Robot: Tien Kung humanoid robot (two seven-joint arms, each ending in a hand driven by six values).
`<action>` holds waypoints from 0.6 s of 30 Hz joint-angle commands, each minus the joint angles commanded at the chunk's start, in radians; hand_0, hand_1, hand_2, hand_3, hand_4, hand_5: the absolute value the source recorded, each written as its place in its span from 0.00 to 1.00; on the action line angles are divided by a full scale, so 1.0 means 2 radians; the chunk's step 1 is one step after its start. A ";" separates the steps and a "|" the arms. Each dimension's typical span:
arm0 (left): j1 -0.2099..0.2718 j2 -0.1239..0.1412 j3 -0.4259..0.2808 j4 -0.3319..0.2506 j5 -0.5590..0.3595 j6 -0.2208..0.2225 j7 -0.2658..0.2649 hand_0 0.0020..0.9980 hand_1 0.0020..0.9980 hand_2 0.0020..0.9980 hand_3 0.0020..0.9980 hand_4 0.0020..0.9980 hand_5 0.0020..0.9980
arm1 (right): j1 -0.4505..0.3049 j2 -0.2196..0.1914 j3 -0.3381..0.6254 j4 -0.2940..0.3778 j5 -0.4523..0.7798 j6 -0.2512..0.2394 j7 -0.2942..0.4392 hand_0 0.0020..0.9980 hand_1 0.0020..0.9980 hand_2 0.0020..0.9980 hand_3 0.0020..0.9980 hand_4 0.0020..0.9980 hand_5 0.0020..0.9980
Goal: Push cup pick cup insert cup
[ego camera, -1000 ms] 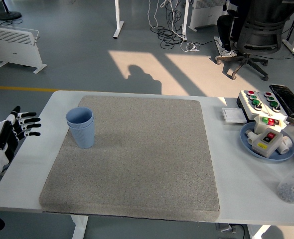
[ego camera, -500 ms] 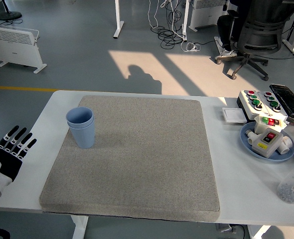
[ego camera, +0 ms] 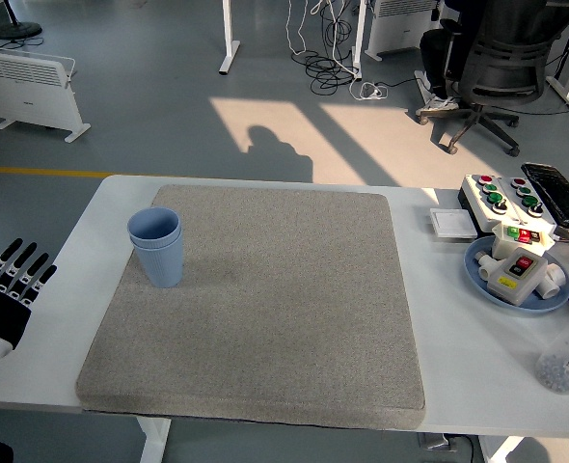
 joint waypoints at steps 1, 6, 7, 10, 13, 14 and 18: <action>0.000 0.000 0.001 0.000 0.001 -0.001 0.001 0.76 0.77 0.77 0.69 0.61 1.00 | 0.000 0.000 0.000 0.000 0.000 0.000 0.000 0.69 0.58 0.63 0.55 0.10 0.41; 0.000 -0.001 0.002 0.002 0.006 -0.011 0.005 0.81 0.82 0.84 0.78 0.62 1.00 | 0.001 0.000 0.001 0.000 -0.001 0.000 0.000 0.69 0.58 0.63 0.55 0.10 0.41; 0.000 -0.001 0.003 0.002 0.006 -0.012 0.005 0.81 0.82 0.84 0.78 0.62 1.00 | 0.001 0.000 0.001 0.000 -0.001 0.000 0.000 0.69 0.58 0.63 0.55 0.10 0.41; -0.001 -0.001 0.005 0.002 0.009 -0.015 0.006 0.84 0.85 0.87 0.83 0.61 1.00 | 0.001 0.000 0.002 0.000 -0.001 0.000 0.000 0.69 0.58 0.63 0.55 0.10 0.41; -0.003 0.000 0.006 0.002 0.013 -0.018 0.008 0.84 0.85 0.87 0.83 0.61 1.00 | 0.001 0.000 0.002 0.000 0.000 0.000 0.000 0.69 0.58 0.63 0.55 0.10 0.41; -0.003 0.000 0.007 0.002 0.013 -0.018 0.008 0.84 0.85 0.87 0.83 0.61 1.00 | 0.001 0.000 0.002 0.000 0.000 0.000 0.000 0.69 0.58 0.63 0.55 0.10 0.41; -0.003 0.000 0.008 0.003 0.014 -0.018 0.009 0.84 0.85 0.88 0.84 0.61 1.00 | 0.001 0.000 0.001 0.000 0.001 0.000 0.000 0.69 0.58 0.63 0.55 0.10 0.41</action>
